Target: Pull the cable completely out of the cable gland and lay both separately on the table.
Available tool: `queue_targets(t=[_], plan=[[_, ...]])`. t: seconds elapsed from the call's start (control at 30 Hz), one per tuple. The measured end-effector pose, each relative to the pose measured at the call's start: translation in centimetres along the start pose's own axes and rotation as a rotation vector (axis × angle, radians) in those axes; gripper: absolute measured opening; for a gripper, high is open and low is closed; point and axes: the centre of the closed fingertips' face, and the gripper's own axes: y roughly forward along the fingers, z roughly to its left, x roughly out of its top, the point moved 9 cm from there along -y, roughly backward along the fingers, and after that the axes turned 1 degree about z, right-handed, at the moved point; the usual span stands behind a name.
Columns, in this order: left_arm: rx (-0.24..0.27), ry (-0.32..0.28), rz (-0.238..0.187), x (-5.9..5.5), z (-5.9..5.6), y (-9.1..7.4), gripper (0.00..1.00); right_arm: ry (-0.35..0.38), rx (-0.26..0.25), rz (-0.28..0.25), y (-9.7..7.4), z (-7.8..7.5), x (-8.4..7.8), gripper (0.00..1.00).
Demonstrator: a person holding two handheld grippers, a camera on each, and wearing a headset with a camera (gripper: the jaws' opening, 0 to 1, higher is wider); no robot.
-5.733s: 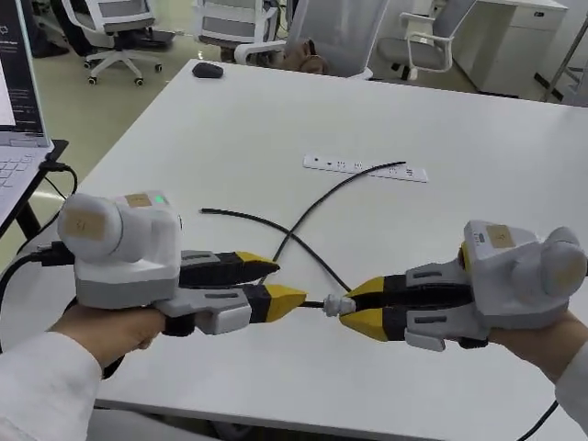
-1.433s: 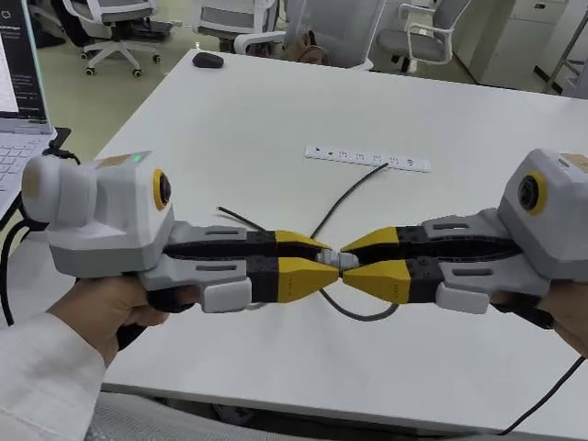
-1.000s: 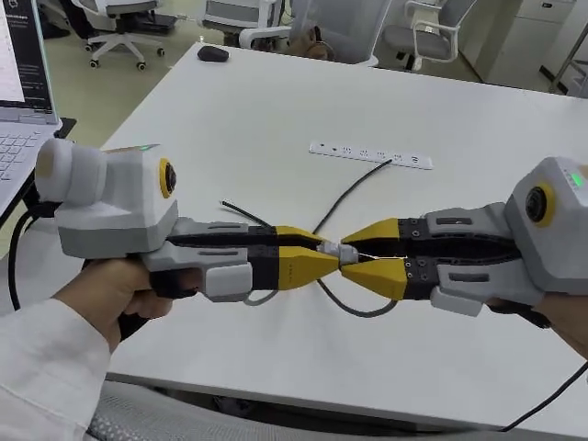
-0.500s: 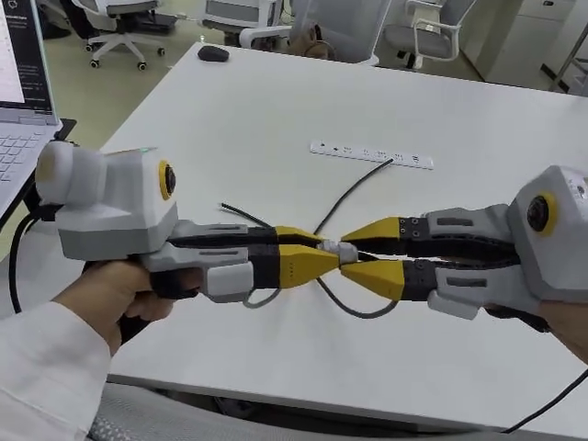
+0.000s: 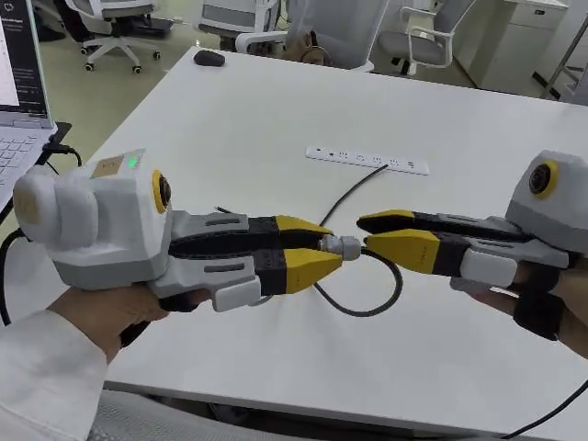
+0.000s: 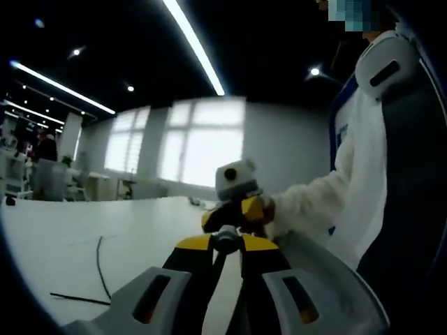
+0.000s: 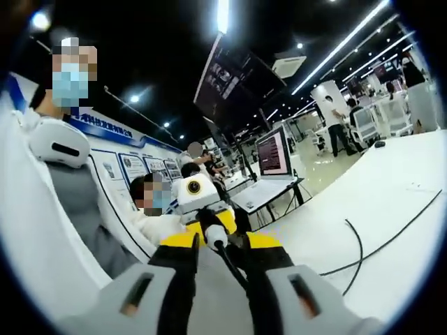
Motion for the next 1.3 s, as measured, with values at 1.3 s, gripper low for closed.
queue_targets(t=[1.3], plan=[[-0.028,-0.024,0.067,-0.3,-0.2,0.3,0.15,0.110,0.098,0.067,0.8,0.2,-1.3,0.11]])
